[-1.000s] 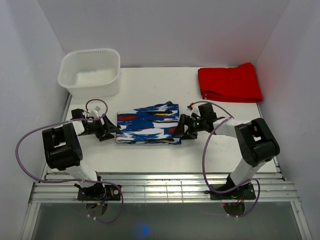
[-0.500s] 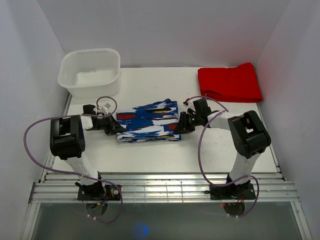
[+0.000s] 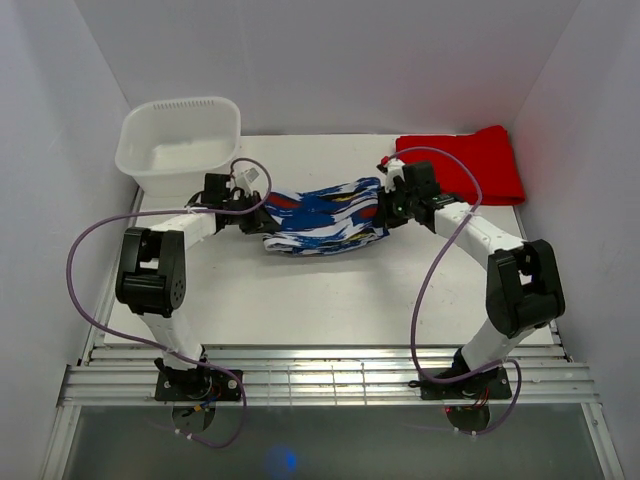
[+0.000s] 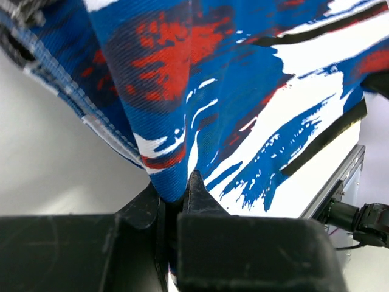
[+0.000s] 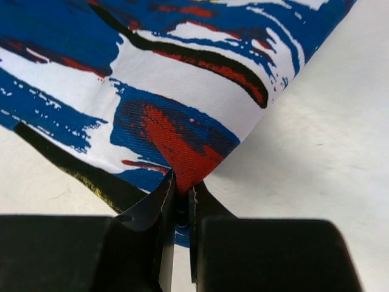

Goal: Fold and stack the trousers
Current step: Neatly place the folded trousers to the corner

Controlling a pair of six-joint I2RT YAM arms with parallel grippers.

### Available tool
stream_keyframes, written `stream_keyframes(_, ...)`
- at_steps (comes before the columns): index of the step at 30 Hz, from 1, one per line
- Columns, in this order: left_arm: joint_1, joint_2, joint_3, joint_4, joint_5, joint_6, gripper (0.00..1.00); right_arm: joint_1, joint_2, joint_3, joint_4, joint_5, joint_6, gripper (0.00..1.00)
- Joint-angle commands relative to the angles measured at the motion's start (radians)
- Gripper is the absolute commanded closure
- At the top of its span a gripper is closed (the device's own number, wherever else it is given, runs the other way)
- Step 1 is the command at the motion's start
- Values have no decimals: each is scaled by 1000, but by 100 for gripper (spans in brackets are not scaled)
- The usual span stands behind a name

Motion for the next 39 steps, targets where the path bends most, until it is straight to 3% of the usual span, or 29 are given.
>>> stream_keyframes(1, -60, -6, 129, 106, -25, -51, 100, -56, -77, 87, 26, 123, -145, 92)
stream_keyframes(10, -227, 238, 468, 363, -46, -157, 100, -308, -33, 273, 107, 136, -263, 92)
stream_keyframes(17, -327, 626, 997, 542, -74, -258, 100, -487, 81, 426, 243, 165, -309, 92)
stream_keyframes(19, -371, 768, 1170, 606, -141, -284, 100, -523, 113, 455, 261, 177, -319, 92)
stream_keyframes(20, -388, 818, 1230, 628, -178, -284, 87, -538, 132, 469, 271, 224, -326, 92)
stream_keyframes(21, -417, 876, 1382, 639, -215, -266, 69, -572, 171, 484, 311, 257, -345, 92)
stream_keyframes(22, -428, 933, 1433, 659, -289, -252, 28, -592, 196, 487, 340, 284, -352, 92)
stream_keyframes(24, -444, 1011, 1462, 696, -345, -193, 2, -644, 292, 522, 372, 355, -378, 92)
stream_keyframes(27, -421, 926, 1308, 650, -316, -140, 2, -687, 455, 581, 354, 392, -398, 92)
stream_keyframes(28, -405, 869, 1201, 663, -312, -152, 2, -693, 492, 605, 347, 387, -403, 92)
stream_keyframes(29, -393, 809, 984, 707, -259, -161, 2, -699, 548, 610, 353, 377, -414, 92)
stream_keyframes(32, -338, 616, 689, 682, -188, -197, 2, -698, 645, 671, 298, 349, -431, 92)
stream_keyframes(33, -309, 535, 628, 677, -110, -206, 2, -695, 662, 696, 264, 343, -426, 92)
stream_keyframes(36, -264, 401, 406, 659, -68, -217, 2, -690, 669, 695, 253, 373, -409, 92)
stream_keyframes(39, -234, 265, 286, 573, -37, -177, 2, -692, 635, 676, 279, 395, -426, 91)
